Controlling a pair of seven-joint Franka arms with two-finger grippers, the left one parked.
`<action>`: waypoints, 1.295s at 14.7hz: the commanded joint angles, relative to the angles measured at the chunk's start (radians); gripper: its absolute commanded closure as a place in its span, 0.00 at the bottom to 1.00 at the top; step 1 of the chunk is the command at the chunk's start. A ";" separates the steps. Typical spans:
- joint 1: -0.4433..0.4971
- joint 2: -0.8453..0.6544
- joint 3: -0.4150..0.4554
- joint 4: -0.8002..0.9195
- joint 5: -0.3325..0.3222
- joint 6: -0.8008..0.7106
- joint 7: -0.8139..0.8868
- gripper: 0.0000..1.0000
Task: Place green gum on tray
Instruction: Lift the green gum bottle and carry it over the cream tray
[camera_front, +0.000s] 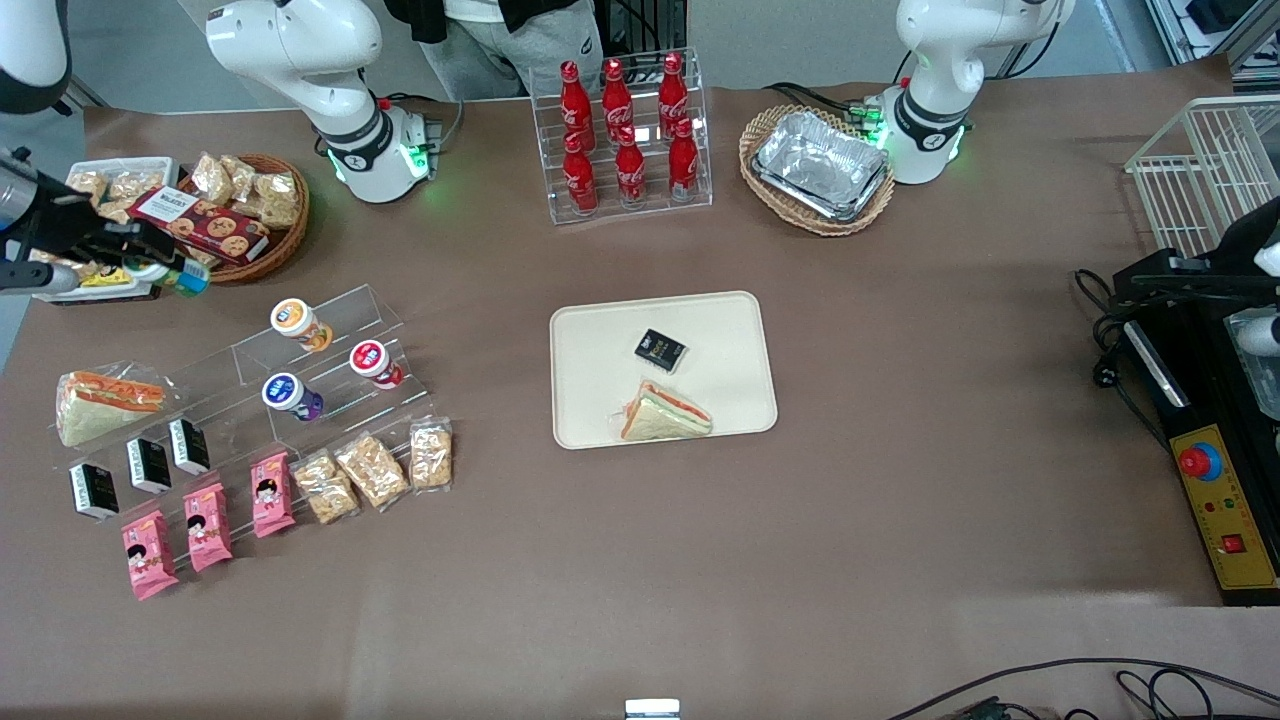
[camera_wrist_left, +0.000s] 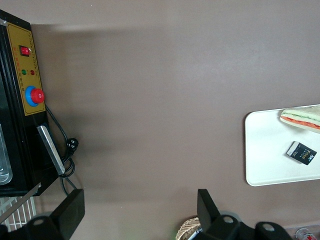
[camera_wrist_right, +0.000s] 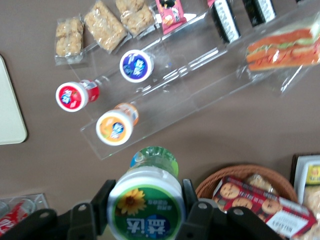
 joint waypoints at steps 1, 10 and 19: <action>0.007 -0.028 0.170 0.008 0.006 -0.064 0.242 1.00; 0.036 0.137 0.657 -0.028 0.185 0.256 0.948 1.00; 0.117 0.502 0.796 -0.080 -0.043 0.741 1.327 1.00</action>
